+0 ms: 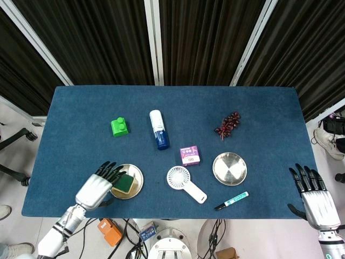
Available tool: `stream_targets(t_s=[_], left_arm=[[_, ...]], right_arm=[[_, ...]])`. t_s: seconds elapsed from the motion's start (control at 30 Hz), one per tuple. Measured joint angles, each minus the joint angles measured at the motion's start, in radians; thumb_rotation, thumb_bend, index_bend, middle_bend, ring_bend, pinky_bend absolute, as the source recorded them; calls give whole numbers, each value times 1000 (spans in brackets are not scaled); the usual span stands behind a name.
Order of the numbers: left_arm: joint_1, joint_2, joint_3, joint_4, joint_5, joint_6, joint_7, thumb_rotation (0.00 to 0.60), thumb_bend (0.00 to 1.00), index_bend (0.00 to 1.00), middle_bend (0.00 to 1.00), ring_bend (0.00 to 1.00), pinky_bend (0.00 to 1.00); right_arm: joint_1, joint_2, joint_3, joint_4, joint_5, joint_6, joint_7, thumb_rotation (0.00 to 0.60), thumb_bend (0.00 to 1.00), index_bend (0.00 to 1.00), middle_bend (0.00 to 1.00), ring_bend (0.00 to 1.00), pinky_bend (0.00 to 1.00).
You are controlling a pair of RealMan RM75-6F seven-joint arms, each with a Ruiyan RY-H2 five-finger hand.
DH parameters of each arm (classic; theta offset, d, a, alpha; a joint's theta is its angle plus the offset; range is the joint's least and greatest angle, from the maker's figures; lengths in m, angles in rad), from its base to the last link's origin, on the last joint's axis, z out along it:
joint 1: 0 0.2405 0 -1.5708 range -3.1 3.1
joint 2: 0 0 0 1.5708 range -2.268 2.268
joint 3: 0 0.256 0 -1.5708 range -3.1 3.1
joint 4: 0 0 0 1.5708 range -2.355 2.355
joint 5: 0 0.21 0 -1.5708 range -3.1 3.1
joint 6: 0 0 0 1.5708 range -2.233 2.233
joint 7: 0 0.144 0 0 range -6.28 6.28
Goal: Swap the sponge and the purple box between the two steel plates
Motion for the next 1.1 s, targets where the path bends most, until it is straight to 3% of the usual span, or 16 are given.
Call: stream_targets(t_s=[0.2, 0.4, 0.53, 0.63, 0.77, 1.1], left_arm=[[-39, -69, -32, 6, -164, -67, 138, 600, 162, 117, 61, 0, 68], [-60, -75, -38, -9, -287, -82, 232, 600, 174, 117, 68, 12, 68], [-76, -73, -38, -18, -345, -77, 266, 600, 208, 218, 186, 98, 69], [-82, -79, -36, -17, -346, -56, 269, 600, 245, 366, 334, 195, 95], [-85, -94, -32, -5, -306, -17, 256, 600, 271, 472, 444, 257, 132], [-105, -132, -4, -48, -150, 41, 194, 600, 290, 506, 478, 294, 153]], right_arm=[[-13, 18, 28, -6, -28, -52, 14, 600, 234, 0, 0, 0, 127], [-29, 25, 56, -10, -49, -77, 14, 600, 234, 0, 0, 0, 127], [-41, 28, 74, -13, -58, -92, 13, 600, 235, 0, 0, 0, 127], [-47, 30, 86, -14, -65, -100, 13, 600, 234, 0, 0, 0, 127], [-54, 31, 100, -15, -70, -117, 13, 600, 234, 0, 0, 0, 127], [-72, 34, 135, -19, -82, -146, 10, 600, 234, 0, 0, 0, 127]])
